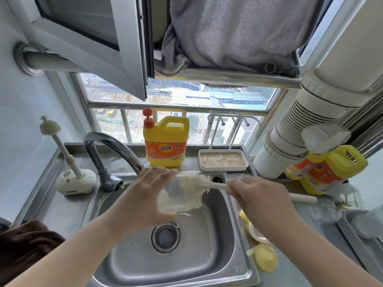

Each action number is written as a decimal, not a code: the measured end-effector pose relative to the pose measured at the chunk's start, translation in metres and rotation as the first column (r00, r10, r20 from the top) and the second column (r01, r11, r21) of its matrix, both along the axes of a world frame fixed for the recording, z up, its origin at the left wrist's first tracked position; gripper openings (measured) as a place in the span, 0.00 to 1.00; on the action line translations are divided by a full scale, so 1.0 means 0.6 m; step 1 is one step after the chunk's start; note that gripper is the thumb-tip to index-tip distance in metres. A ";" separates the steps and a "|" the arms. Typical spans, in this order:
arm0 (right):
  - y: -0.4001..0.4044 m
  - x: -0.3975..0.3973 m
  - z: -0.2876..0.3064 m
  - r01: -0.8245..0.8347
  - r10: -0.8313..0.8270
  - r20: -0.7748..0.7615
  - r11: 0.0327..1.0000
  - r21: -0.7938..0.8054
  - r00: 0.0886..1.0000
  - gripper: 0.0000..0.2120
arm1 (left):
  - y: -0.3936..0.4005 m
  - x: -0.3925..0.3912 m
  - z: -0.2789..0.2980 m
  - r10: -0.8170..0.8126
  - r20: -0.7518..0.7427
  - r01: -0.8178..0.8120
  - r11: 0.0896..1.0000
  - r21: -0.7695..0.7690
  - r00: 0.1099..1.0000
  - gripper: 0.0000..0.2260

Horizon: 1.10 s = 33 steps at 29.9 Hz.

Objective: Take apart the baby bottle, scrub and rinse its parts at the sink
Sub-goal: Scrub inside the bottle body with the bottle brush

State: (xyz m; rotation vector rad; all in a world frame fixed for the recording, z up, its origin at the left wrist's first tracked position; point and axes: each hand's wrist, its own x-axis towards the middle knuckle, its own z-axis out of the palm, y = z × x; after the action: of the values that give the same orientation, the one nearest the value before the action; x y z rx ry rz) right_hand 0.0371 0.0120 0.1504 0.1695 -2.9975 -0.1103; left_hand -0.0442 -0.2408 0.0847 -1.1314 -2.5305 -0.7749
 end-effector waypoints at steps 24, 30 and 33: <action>-0.045 -0.013 0.005 0.494 0.259 0.766 0.635 -0.594 0.588 0.15 | 0.003 -0.005 0.004 -0.082 -0.039 0.071 0.974 -0.214 0.996 0.41; -0.041 -0.019 0.017 0.066 -0.015 0.365 0.990 -0.128 0.931 0.12 | 0.015 0.000 -0.015 -0.132 0.150 0.148 0.984 -0.100 0.980 0.37; -0.051 -0.018 0.001 -0.022 0.022 -0.011 0.998 0.061 1.000 0.13 | 0.023 -0.004 -0.010 -0.104 0.126 0.118 0.988 -0.103 0.987 0.38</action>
State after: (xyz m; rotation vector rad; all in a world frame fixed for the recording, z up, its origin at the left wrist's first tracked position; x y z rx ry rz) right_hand 0.0264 -0.0184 0.1513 0.2074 -2.9810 -0.1998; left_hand -0.0465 -0.2271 0.0786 -1.3088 -2.6571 -0.7596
